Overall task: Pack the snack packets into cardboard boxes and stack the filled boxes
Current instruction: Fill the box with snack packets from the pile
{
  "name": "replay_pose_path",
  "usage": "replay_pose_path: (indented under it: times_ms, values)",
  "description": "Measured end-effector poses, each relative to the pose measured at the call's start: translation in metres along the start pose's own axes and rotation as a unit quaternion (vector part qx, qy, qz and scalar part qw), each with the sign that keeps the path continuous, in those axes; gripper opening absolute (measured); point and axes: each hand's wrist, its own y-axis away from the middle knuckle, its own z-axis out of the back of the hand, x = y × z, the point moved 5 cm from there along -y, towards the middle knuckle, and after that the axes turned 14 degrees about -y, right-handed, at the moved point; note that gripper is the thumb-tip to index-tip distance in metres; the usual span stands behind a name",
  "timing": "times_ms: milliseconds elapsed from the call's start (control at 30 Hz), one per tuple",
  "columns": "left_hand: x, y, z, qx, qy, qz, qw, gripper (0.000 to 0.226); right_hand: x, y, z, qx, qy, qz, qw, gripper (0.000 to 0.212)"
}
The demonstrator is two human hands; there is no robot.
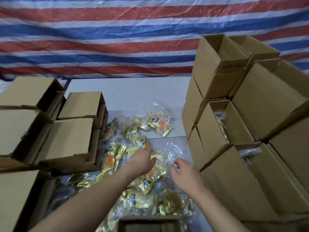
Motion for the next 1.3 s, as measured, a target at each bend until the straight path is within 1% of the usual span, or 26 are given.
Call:
replay_pose_path:
  times_ms: [67,133,233,300,367,500,567,633,667,700,733,800,833,867,967,1033,1067,1100,1167,1233,1300]
  values:
    - [-0.011,-0.016,-0.024,0.055,-0.038,0.007,0.998,0.061,-0.009,-0.003,0.001,0.005,-0.014,-0.023,1.0,0.028]
    - [-0.019,-0.024,-0.051,0.095,-0.077,0.014,0.992,0.073,-0.017,-0.002,0.001,0.015,0.002,-0.038,0.999,0.029]
    - [-0.027,-0.031,-0.085,0.133,-0.151,0.025,0.979,0.098,-0.029,0.003,0.001,0.026,0.02,-0.053,0.998,0.033]
    - [-0.03,-0.032,-0.1,0.154,-0.16,0.06,0.973,0.106,-0.034,0.007,0.001,0.034,0.024,-0.066,0.997,0.037]
    - [-0.032,-0.034,-0.106,0.147,-0.157,0.091,0.972,0.1,-0.04,0.009,0.002,0.039,0.021,-0.076,0.996,0.04]
    - [-0.028,-0.035,-0.102,0.11,-0.103,0.086,0.985,0.086,-0.048,0.008,0.003,0.041,0.019,-0.084,0.995,0.041]
    - [-0.024,-0.032,-0.085,0.086,-0.075,0.075,0.991,0.086,-0.05,0.004,0.001,0.031,-0.004,-0.087,0.996,0.036]
    - [-0.023,-0.024,-0.056,0.051,-0.03,0.066,0.996,0.082,-0.049,-0.004,-0.001,-0.001,-0.077,-0.091,0.993,0.025]
    - [-0.022,-0.017,-0.038,0.031,0.007,0.061,0.998,0.078,-0.046,-0.008,-0.001,-0.025,-0.136,-0.095,0.986,0.02]
    - [-0.021,-0.01,-0.02,0.007,0.054,0.055,0.997,0.073,-0.043,-0.011,-0.001,-0.048,-0.197,-0.099,0.974,0.021]
    - [-0.02,-0.001,-0.001,-0.017,0.103,0.05,0.993,0.069,-0.037,-0.015,0.0,-0.064,-0.248,-0.104,0.961,0.03]
    - [-0.015,0.02,0.035,-0.061,0.19,0.045,0.979,0.061,-0.02,-0.019,0.002,-0.075,-0.327,-0.108,0.936,0.058]
    - [-0.013,0.031,0.052,-0.082,0.222,0.041,0.971,0.056,-0.01,-0.02,0.003,-0.074,-0.362,-0.106,0.923,0.068]
    - [-0.01,0.043,0.067,-0.1,0.246,0.033,0.963,0.051,0.002,-0.02,0.005,-0.068,-0.4,-0.103,0.908,0.072]
    - [-0.008,0.075,0.102,-0.14,0.293,0.002,0.946,0.046,0.044,-0.011,0.006,-0.034,-0.496,-0.076,0.864,0.073]
    - [-0.008,0.092,0.114,-0.149,0.34,-0.005,0.929,0.044,0.071,0.001,0.003,0.005,-0.531,-0.064,0.845,0.085]
    - [-0.009,0.098,0.119,-0.153,0.368,-0.008,0.917,0.041,0.082,0.006,0.0,0.038,-0.547,-0.064,0.834,0.088]
    - [-0.011,0.105,0.124,-0.155,0.395,-0.017,0.905,0.041,0.093,0.012,-0.004,0.077,-0.565,-0.066,0.819,0.085]
    - [-0.018,0.118,0.132,-0.154,0.429,-0.036,0.889,0.049,0.112,0.026,-0.005,0.129,-0.585,-0.072,0.798,0.074]
    - [-0.022,0.128,0.137,-0.151,0.43,-0.041,0.889,0.044,0.121,0.034,0.0,0.154,-0.604,-0.069,0.779,0.072]
    - [-0.023,0.137,0.142,-0.16,0.402,-0.048,0.9,0.035,0.121,0.04,0.008,0.174,-0.619,-0.061,0.763,0.076]
